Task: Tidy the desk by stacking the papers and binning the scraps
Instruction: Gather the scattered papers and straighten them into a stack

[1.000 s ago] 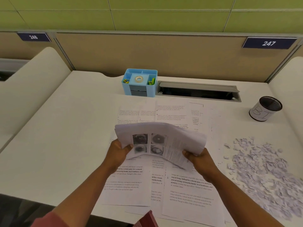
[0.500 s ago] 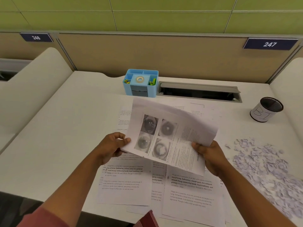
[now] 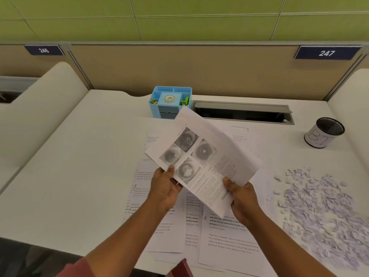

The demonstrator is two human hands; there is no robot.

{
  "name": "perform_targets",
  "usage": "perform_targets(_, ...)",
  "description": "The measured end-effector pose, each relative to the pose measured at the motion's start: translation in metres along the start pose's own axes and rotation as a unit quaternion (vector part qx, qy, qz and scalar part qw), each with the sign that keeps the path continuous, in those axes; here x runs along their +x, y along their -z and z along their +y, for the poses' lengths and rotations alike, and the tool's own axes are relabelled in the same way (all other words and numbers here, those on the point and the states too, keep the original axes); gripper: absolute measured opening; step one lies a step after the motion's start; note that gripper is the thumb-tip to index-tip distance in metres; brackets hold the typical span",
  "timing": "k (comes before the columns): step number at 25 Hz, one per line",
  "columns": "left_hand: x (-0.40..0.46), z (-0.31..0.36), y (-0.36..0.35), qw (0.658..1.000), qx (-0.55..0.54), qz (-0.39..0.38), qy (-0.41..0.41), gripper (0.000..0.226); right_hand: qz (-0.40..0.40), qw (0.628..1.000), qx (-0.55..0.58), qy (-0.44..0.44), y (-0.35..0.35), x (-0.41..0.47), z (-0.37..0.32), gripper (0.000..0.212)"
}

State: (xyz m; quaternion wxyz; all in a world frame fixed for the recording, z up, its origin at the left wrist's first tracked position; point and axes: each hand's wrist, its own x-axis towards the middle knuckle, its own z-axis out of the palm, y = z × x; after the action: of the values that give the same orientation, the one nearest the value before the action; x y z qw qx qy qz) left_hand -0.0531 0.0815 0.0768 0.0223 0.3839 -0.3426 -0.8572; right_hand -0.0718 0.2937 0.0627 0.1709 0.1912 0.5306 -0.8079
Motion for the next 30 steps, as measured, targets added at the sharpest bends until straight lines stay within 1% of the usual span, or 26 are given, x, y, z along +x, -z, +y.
perform_targets(2,-0.007,-0.015,-0.007,0.999,0.009,-0.036,0.001,0.032,0.003,1.0,0.02,0.002,-0.007,-0.005,0.005,0.025)
perform_targets(4,-0.012,-0.025,-0.011,0.998,0.018,-0.056,-0.014,0.035,0.005,0.999,0.035,0.001,-0.012,-0.01,0.01,0.026)
perform_targets(6,-0.014,-0.028,-0.013,0.997,0.041,-0.052,-0.038,0.034,-0.003,0.999,0.042,0.0,-0.015,-0.013,0.014,0.028)
perform_targets(9,-0.013,-0.02,-0.009,0.991,0.089,-0.036,-0.09,0.036,-0.048,0.998,0.026,-0.001,-0.017,-0.018,0.012,0.033)
perform_targets(10,-0.012,-0.015,-0.006,0.988,0.109,-0.03,-0.109,0.036,-0.065,0.998,0.02,-0.001,-0.016,-0.018,0.009,0.036)
perform_targets(12,-0.008,-0.001,0.0,0.978,0.152,-0.015,-0.14,0.033,-0.074,0.997,0.029,-0.01,-0.009,-0.01,-0.003,0.038)
perform_targets(14,-0.005,0.015,0.01,0.969,0.191,-0.02,-0.153,0.031,-0.09,0.995,0.019,-0.025,0.002,0.0,-0.02,0.035)
perform_targets(16,-0.002,0.027,0.021,0.96,0.232,-0.052,-0.149,0.028,-0.134,0.989,-0.048,-0.037,0.012,0.007,-0.035,0.035)
perform_targets(18,0.002,0.032,0.032,0.946,0.281,-0.088,-0.137,0.029,-0.179,0.975,-0.11,-0.067,0.012,0.009,-0.037,0.039)
perform_targets(21,0.008,0.029,0.041,0.926,0.334,-0.127,-0.117,0.033,-0.212,0.966,-0.109,-0.104,0.005,0.005,-0.023,0.039)
perform_targets(23,0.009,0.025,0.043,0.923,0.343,-0.135,-0.111,0.035,-0.197,0.968,-0.11,-0.11,0.004,0.003,-0.012,0.037)
perform_targets(26,0.01,0.02,0.046,0.923,0.353,-0.122,-0.088,0.031,-0.167,0.967,-0.166,-0.097,0.004,0.007,-0.002,0.032)
perform_targets(30,0.011,0.012,0.051,0.921,0.385,-0.052,-0.04,0.027,-0.133,0.97,-0.182,-0.09,0.006,0.012,0.008,0.029)
